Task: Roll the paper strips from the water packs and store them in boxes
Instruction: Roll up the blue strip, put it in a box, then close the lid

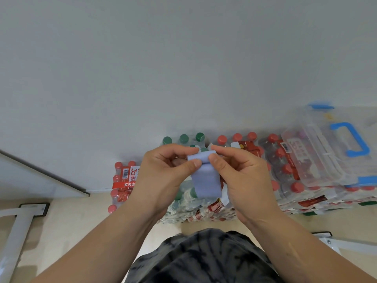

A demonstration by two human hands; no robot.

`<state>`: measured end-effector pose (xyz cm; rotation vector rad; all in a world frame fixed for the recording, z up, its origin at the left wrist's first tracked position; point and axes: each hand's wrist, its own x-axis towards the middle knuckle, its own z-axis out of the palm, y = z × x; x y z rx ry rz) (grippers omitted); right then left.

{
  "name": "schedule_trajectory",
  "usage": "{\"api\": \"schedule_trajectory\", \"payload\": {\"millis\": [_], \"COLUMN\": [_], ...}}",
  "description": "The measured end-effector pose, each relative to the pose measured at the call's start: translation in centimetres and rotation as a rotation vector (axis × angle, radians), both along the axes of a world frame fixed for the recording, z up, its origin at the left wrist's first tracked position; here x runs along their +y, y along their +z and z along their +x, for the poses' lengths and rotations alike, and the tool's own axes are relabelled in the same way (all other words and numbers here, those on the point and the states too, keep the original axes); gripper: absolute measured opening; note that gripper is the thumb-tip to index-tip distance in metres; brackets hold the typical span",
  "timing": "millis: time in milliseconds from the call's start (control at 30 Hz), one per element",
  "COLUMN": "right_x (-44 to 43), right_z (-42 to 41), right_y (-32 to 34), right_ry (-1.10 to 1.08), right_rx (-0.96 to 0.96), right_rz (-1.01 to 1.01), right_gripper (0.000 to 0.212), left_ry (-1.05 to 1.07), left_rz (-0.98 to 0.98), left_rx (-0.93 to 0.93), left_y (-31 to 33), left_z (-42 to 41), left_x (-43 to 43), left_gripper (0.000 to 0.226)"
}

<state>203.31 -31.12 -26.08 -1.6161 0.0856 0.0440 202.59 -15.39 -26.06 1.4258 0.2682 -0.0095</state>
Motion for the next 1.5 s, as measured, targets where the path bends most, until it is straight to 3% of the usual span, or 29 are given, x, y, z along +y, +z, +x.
{"api": "schedule_trajectory", "payload": {"millis": [100,233,633,933,1100,1200,1333,1500], "right_x": [0.1,0.2,0.3,-0.7,-1.1,-1.3,-1.3,-1.6], "right_z": [0.2,0.1,0.1,0.0,-0.3,-0.6,-0.9,-0.7], "right_y": [0.0,0.0,0.5,0.0,0.2,0.4,0.1,0.3], "right_ry": [-0.021,-0.023,-0.015,-0.017,0.024,0.071,0.055,0.011], "right_rx": [-0.020,-0.014,0.015,0.022,0.013,0.045,0.027,0.017], "right_rz": [0.016,0.049,0.029,0.061,0.076,0.065,0.043,0.007], "right_gripper": [0.018,0.032,0.018,0.017,0.018,0.031,0.020,0.025], "left_ry": [-0.007,0.003,0.071,-0.009,0.005,-0.003,0.000,-0.036], "left_rz": [-0.063,-0.139,-0.008,-0.147,-0.060,-0.101,-0.074,0.022], "left_rx": [0.027,0.070,0.005,0.087,0.055,0.032,0.003,-0.012], "left_y": [0.2,0.2,-0.1,0.0,-0.1,0.3,0.4,0.0], "left_z": [-0.1,-0.1,-0.6,-0.9,-0.7,-0.7,-0.8,-1.1], "left_x": [-0.1,-0.1,-0.5,-1.0,-0.7,-0.8,-0.9,-1.1], "left_gripper": [0.017,0.014,0.021,0.015,0.020,0.023,0.028,0.032]}}
